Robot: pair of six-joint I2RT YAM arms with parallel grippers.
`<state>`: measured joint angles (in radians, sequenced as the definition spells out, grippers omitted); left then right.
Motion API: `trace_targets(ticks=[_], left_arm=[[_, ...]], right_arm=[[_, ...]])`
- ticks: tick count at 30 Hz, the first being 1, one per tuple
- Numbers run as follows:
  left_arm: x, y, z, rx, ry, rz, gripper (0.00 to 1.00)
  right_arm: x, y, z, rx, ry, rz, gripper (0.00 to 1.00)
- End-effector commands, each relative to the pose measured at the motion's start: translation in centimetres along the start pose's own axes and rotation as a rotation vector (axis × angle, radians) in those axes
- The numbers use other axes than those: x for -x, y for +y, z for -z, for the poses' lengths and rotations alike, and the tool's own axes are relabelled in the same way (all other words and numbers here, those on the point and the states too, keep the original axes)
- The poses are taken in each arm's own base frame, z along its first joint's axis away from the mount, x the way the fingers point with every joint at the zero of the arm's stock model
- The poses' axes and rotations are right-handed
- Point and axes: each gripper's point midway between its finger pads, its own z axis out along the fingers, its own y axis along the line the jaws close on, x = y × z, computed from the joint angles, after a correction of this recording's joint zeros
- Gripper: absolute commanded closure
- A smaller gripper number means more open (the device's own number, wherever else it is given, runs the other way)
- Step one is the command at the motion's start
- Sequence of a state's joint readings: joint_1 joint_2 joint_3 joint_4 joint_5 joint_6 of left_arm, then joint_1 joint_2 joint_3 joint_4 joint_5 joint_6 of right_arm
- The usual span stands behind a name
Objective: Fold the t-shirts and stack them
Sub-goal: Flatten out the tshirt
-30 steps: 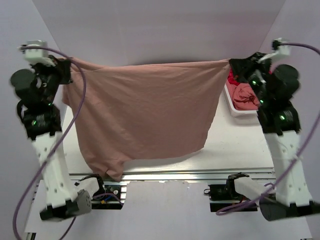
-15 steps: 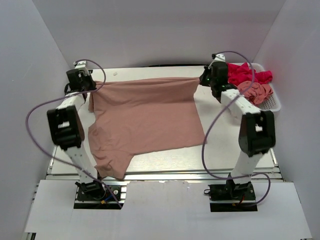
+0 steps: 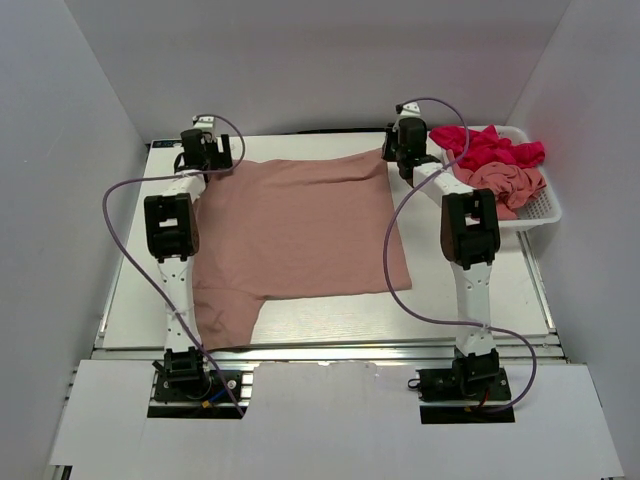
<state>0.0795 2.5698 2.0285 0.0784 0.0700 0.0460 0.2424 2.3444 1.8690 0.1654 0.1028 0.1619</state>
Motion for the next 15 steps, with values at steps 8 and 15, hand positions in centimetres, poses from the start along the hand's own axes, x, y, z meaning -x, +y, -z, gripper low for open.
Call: trace_targets(ticks=[8, 15], left_arm=[[16.1, 2.8, 8.2, 0.135, -0.260, -0.057, 0.02], [17.2, 3.7, 19.7, 0.099, -0.244, -0.031, 0.02]], right_arm=[[7.7, 1.2, 5.1, 0.005, -0.204, 0.050, 0.24], [12.1, 2.6, 14.0, -0.067, -0.216, -0.043, 0.22]])
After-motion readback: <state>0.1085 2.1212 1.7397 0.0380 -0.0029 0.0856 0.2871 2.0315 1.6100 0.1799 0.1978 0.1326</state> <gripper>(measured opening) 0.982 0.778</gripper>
